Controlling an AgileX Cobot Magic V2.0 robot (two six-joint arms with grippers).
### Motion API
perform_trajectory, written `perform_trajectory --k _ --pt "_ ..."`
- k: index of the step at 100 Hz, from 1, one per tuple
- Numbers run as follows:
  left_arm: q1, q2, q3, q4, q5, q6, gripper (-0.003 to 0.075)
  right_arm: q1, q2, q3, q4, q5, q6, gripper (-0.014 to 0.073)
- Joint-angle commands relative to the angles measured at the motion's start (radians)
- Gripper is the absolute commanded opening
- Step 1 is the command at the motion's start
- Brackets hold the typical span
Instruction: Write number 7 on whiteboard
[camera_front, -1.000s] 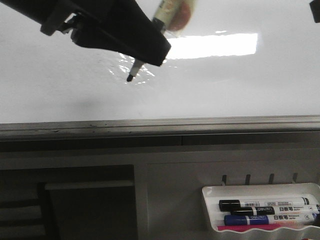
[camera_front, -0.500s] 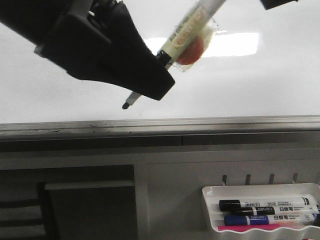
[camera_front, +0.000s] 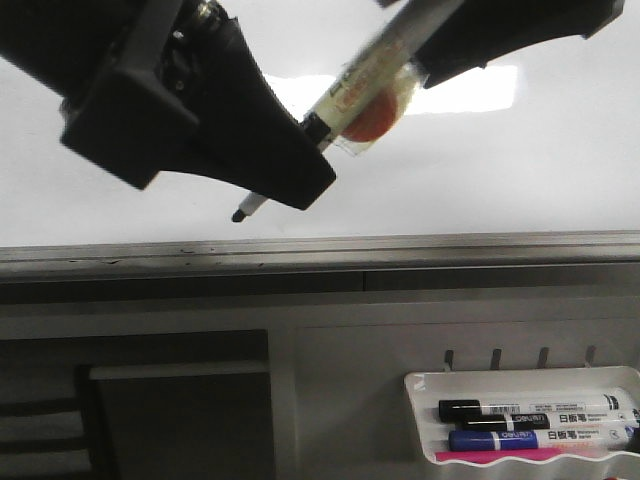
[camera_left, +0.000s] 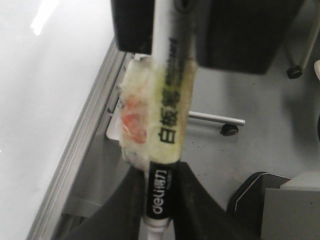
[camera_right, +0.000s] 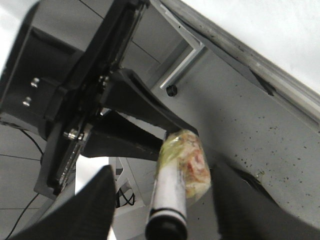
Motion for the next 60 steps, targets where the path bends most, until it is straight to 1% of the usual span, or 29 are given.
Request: perform_trajectory --k 1,17,20,32,37,44,48,49,51,56,60 --pt "-0.01 -0.028 -0.03 -0.021 -0.054 -0.01 -0.002 0.001 -0.016 -0.035 0.047 0.005 -0.02 0.0219" --pt "-0.01 -0.028 -0.032 -0.021 -0.087 -0.01 -0.002 0.001 -0.01 -0.035 0.047 0.014 -0.04 -0.0039" --pt "-0.01 -0.028 -0.032 -0.021 -0.089 -0.01 -0.002 0.001 -0.009 -0.035 0.047 0.014 -0.045 -0.0074" --pt "-0.01 -0.028 -0.032 -0.023 -0.089 -0.01 -0.0019 0.001 -0.009 -0.035 0.047 0.001 -0.055 -0.0069" --pt "-0.01 -0.028 -0.032 -0.03 -0.086 -0.01 -0.0003 0.001 -0.009 -0.035 0.047 -0.01 -0.055 -0.0069" --pt "-0.01 -0.028 -0.032 -0.054 -0.08 -0.01 0.0082 0.001 -0.009 -0.035 0.047 -0.021 -0.055 -0.006" --pt "-0.006 -0.03 -0.032 -0.072 -0.08 -0.01 0.0167 0.001 -0.009 -0.035 0.047 -0.023 -0.055 -0.006" --pt "-0.006 -0.03 -0.032 -0.078 -0.08 -0.01 0.0199 0.001 -0.009 -0.035 0.047 -0.023 -0.055 -0.006" --pt "-0.004 -0.03 -0.032 -0.087 -0.08 -0.01 0.0233 0.001 -0.009 -0.035 0.047 -0.025 -0.057 -0.006" --pt "0.012 -0.037 -0.032 -0.11 -0.08 -0.01 0.037 0.001 -0.01 -0.035 0.043 -0.025 -0.062 -0.006" --pt "0.025 -0.045 -0.032 -0.131 -0.08 -0.01 0.0441 0.001 -0.013 -0.035 0.04 -0.025 -0.062 -0.0059"
